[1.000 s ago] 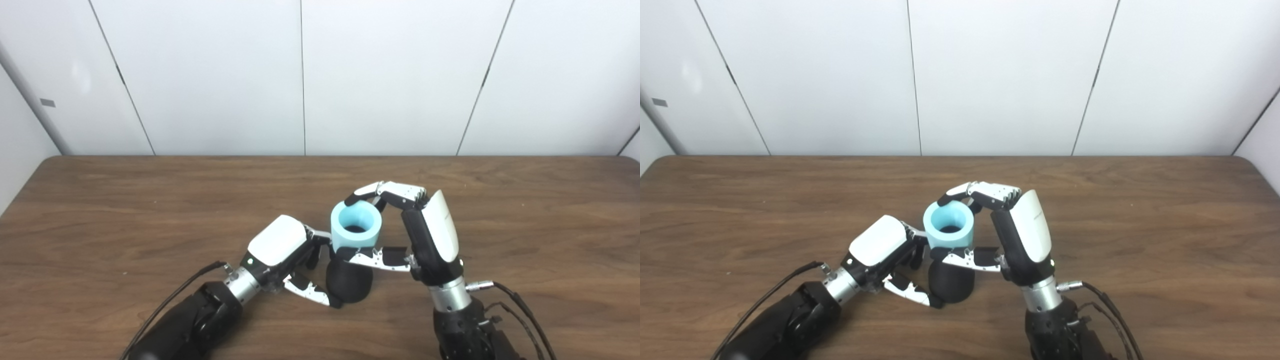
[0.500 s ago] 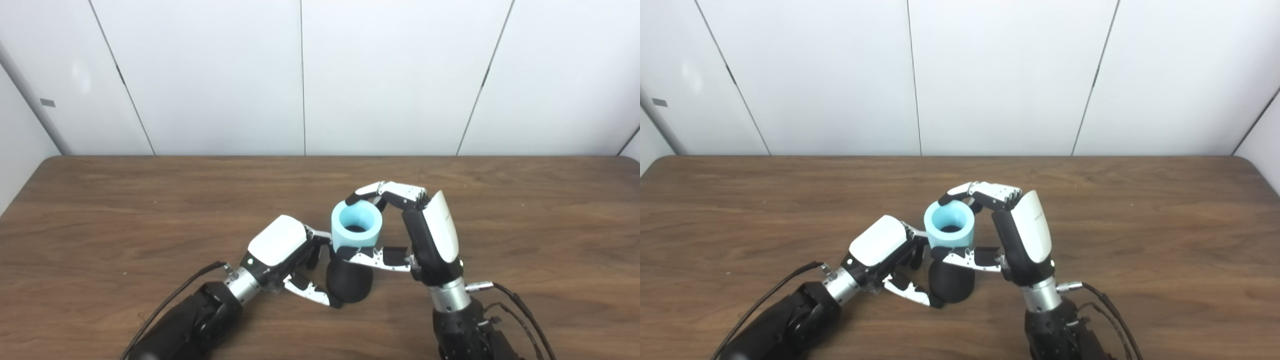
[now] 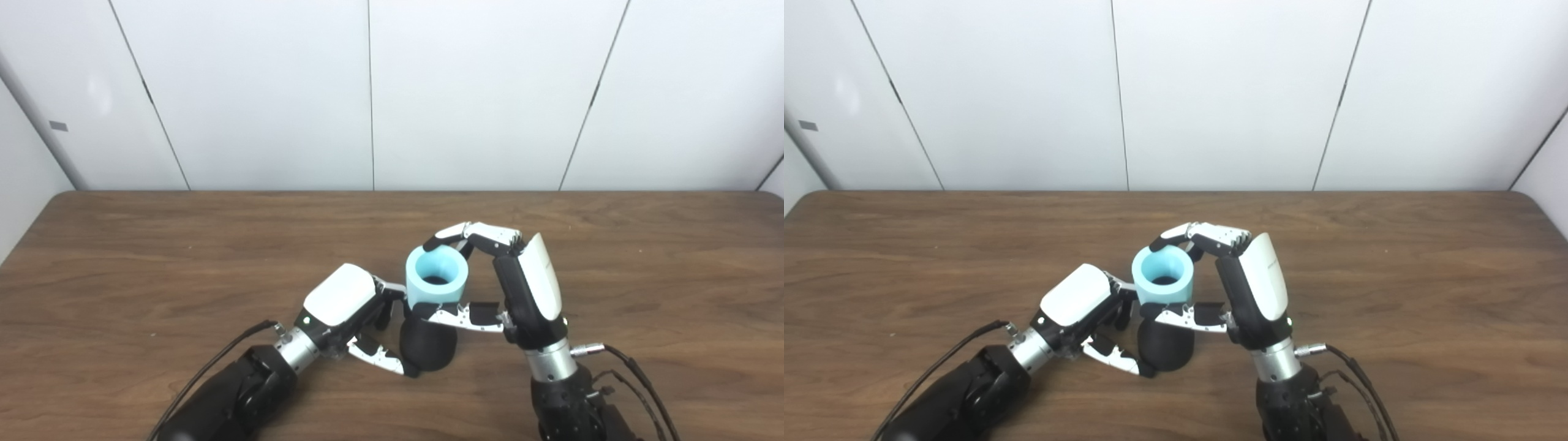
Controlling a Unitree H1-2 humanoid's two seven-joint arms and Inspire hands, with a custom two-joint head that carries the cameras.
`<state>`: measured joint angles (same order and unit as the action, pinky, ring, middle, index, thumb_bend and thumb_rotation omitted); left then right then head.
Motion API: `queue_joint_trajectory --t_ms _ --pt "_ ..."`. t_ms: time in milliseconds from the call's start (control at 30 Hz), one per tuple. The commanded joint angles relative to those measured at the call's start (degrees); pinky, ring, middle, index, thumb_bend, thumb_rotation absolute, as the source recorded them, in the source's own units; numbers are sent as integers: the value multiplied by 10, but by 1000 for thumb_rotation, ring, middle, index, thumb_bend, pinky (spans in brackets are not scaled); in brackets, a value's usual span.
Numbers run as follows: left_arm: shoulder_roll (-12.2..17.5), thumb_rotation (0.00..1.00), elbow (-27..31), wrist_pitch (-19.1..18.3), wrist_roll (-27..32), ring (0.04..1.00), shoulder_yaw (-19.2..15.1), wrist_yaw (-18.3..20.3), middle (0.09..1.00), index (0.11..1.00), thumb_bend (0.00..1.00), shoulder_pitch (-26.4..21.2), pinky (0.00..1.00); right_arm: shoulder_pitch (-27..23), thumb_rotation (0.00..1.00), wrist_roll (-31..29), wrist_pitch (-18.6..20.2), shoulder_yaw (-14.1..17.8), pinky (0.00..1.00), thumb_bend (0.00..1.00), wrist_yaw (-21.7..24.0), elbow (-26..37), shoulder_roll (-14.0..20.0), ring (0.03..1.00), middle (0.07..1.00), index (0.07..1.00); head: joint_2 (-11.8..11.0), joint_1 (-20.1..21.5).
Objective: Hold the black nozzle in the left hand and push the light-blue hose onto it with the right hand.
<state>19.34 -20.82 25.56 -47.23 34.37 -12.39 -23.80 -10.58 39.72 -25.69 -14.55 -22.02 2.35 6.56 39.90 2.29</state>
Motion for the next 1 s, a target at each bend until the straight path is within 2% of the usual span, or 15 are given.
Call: queue_joint_trajectory --t_ms 0,100,133,167,233,267,467,967 --pt "-15 0 -26 10 -12 171 32 22 471 480 525 58 120 8 0 0 18 3 318 518 30 -1 5 411 475 521 0 0" --pt "-14 0 -23 7 -9 169 30 30 471 480 525 59 119 15 2 -2 48 7 357 521 50 13 -1 430 471 528 0 0" --pt "-14 0 -21 6 -8 168 30 32 471 480 525 60 117 18 90 -5 60 7 400 725 61 19 -2 474 517 580 1 0" --pt "-14 0 -20 5 -7 168 29 34 471 480 525 60 117 21 169 -9 72 8 453 869 73 24 -3 530 578 647 1 0" --pt "-13 0 -19 6 -6 170 29 35 471 480 525 61 119 25 250 -16 89 8 508 968 91 34 -4 596 653 724 1 0" --pt "-13 0 -20 7 -7 169 30 33 471 480 525 60 118 26 270 -21 94 8 521 984 98 38 -5 617 677 745 1 0" --pt "-13 0 -20 10 -6 175 29 30 471 480 525 61 124 31 295 -30 109 15 565 1000 120 47 -12 673 734 784 2 0" --pt "-12 0 -21 11 -7 165 30 30 471 480 525 61 115 31 301 -23 96 24 556 985 107 40 -19 660 705 748 2 0"
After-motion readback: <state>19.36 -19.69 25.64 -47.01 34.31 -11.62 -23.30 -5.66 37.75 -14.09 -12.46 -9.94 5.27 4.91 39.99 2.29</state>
